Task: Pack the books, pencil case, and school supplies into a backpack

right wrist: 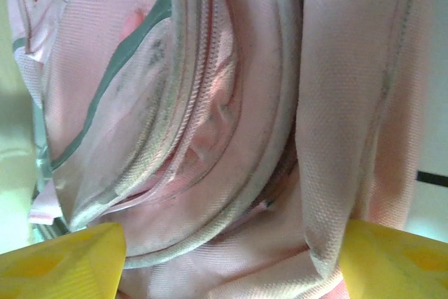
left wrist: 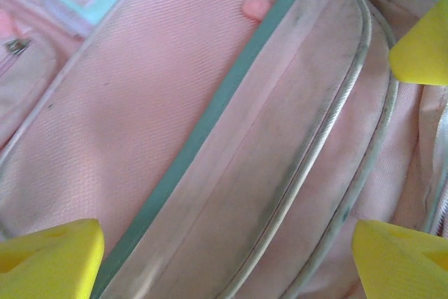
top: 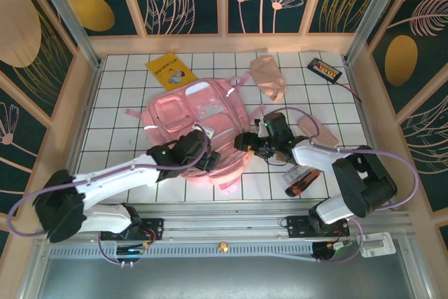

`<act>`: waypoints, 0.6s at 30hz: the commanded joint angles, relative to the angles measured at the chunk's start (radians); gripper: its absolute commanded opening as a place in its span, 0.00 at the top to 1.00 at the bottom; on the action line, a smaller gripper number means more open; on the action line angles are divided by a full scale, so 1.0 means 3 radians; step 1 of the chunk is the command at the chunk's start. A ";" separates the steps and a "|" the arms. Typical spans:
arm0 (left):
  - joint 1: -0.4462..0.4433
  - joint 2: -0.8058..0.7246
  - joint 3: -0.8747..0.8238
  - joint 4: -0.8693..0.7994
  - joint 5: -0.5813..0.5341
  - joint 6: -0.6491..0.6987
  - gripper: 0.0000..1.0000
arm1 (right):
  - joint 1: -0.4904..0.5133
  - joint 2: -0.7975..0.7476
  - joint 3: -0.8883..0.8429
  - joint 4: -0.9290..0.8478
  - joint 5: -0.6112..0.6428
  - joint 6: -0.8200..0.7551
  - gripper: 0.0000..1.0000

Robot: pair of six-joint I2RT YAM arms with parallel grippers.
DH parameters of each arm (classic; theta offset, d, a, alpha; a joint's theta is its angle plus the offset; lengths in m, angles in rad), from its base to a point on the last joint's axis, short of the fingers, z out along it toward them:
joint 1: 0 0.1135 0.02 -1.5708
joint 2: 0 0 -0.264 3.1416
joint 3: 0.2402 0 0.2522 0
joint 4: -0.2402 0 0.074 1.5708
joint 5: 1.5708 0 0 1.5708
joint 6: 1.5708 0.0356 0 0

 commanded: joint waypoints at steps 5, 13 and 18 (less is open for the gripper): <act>0.0042 -0.0388 -0.0283 -0.0204 0.0015 -0.0355 0.09 | 0.0105 -0.0488 -0.0282 -0.0551 0.0624 0.0365 0.15; 0.0067 -0.0335 -0.0283 -0.0172 0.0002 -0.0336 0.09 | 0.0346 -0.0467 -0.0463 0.0182 0.0498 0.0911 0.15; 0.0089 -0.0426 -0.0358 -0.0227 0.0038 -0.0351 0.09 | 0.0493 -0.0106 -0.0235 0.0370 0.0563 0.0961 0.15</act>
